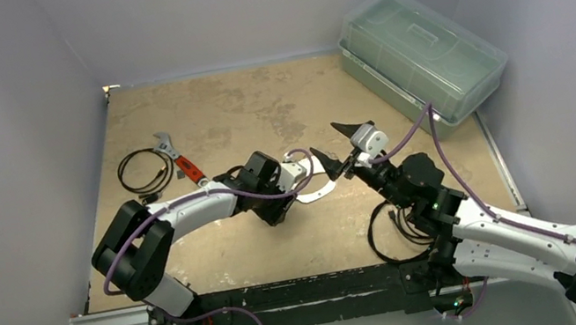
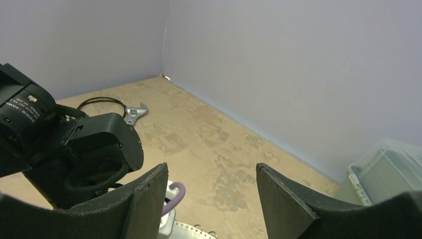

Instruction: Put the keys on the keyring

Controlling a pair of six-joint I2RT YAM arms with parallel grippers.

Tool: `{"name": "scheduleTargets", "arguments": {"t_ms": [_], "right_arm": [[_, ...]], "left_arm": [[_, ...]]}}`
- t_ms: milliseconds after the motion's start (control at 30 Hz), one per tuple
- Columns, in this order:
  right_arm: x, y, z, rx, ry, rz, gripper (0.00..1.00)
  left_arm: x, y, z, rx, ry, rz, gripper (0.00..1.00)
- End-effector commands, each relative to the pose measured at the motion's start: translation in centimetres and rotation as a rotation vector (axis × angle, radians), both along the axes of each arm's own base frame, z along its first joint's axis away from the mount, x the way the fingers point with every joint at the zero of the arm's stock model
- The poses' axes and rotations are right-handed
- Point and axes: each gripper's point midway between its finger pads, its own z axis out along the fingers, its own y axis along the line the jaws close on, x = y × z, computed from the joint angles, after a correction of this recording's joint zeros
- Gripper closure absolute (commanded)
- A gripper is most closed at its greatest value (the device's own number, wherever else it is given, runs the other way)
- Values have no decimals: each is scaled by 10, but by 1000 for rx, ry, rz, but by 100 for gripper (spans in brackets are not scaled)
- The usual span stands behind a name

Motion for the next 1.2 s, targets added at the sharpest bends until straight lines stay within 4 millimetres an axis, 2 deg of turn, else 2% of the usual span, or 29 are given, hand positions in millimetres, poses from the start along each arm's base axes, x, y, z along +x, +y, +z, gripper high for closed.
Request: {"name": "scheduleTargets", "arguments": {"t_ms": [0, 67, 133, 233, 400, 500, 533, 667, 900, 933, 1000, 1167], "right_arm": [[3, -5, 17, 27, -21, -30, 31], [5, -5, 18, 24, -20, -37, 31], [6, -4, 17, 17, -16, -39, 31], [9, -3, 14, 15, 0, -47, 31], [17, 0, 6, 30, 49, -76, 30], [22, 5, -3, 43, 94, -83, 29], [24, 7, -8, 49, 117, -87, 29], [32, 18, -27, 62, 215, -96, 29], [49, 56, -84, 45, 505, -113, 28], [54, 75, -106, 17, 593, -99, 28], [58, 91, -122, -1, 652, -79, 29], [67, 118, -169, -64, 791, -83, 33]], "left_arm": [[-4, -13, 19, -54, 71, 55, 40], [-3, -15, 26, -58, 83, 81, 32], [1, -17, 37, -65, 73, 88, 30], [17, -12, 61, -106, 14, 127, 30], [61, 24, 93, -129, -202, 312, 26], [71, 33, 107, -150, -290, 380, 20], [74, 37, 108, -155, -309, 407, 16], [84, 57, 114, -124, -383, 494, 9], [95, 88, 130, -100, -503, 599, 7], [97, 100, 137, -67, -544, 636, 7], [98, 107, 141, -47, -566, 669, 8], [96, 128, 151, 2, -623, 748, 8]]}}
